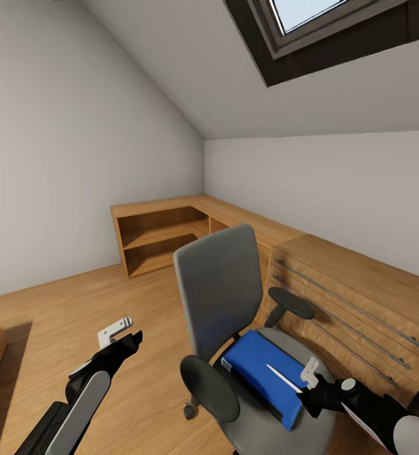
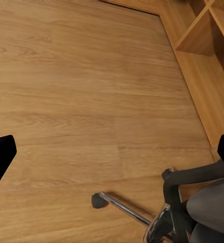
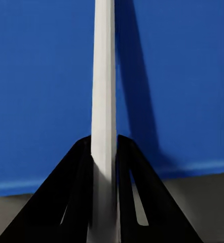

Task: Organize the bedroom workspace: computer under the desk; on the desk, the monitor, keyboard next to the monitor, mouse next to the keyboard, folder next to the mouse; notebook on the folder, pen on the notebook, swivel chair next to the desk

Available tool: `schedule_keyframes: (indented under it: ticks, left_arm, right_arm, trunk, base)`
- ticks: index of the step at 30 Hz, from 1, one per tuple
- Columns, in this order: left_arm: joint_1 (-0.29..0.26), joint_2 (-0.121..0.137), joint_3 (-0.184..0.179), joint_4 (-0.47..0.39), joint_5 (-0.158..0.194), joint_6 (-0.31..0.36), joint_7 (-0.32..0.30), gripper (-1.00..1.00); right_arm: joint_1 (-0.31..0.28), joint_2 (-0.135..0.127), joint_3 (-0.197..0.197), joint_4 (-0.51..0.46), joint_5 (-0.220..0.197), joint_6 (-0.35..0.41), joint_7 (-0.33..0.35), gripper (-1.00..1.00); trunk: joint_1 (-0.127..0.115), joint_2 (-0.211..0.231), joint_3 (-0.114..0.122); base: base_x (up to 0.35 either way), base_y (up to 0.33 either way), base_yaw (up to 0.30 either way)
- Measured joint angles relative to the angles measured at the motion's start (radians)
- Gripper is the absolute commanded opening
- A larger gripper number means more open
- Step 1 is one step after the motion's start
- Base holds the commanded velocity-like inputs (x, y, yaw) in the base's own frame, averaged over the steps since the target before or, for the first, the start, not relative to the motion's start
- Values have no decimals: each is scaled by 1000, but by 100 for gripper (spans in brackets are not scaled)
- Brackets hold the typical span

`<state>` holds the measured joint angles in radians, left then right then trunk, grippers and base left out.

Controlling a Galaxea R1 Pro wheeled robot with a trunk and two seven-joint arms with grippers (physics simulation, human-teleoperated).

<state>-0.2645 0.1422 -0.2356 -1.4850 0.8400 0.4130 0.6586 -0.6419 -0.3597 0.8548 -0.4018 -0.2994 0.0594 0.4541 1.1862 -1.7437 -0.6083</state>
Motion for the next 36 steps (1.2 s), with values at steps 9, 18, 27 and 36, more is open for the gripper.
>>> schedule_keyframes:
  ticks: [9, 18, 27, 36]
  left_arm:
    - [0, 0, 0, 0, 0, -1, 1, 100]
    - [0, 0, 0, 0, 0, 0, 3, 100]
    - [0, 0, -1, 0, 0, 0, 5, 100]
    - [0, 0, -2, 0, 0, 0, 4, 100]
  right_arm:
    - [-1, -5, -5, -10, -2, -6, -2, -100]
    - [-2, -10, -55, -82, -2, 5, -3, -100]
    - [-1, -14, -149, -131, -1, 52, -1, -100]
    - [0, -31, -199, -187, -3, 94, 2, -100]
  trunk:
    - [-35, 63, 28]
    - [-69, 126, 56]
    - [-104, 189, 85]
    - [-138, 252, 113]
  base:
    - [0, 0, 0]
    - [0, 0, 0]
    - [0, 0, 0]
    - [0, 0, 0]
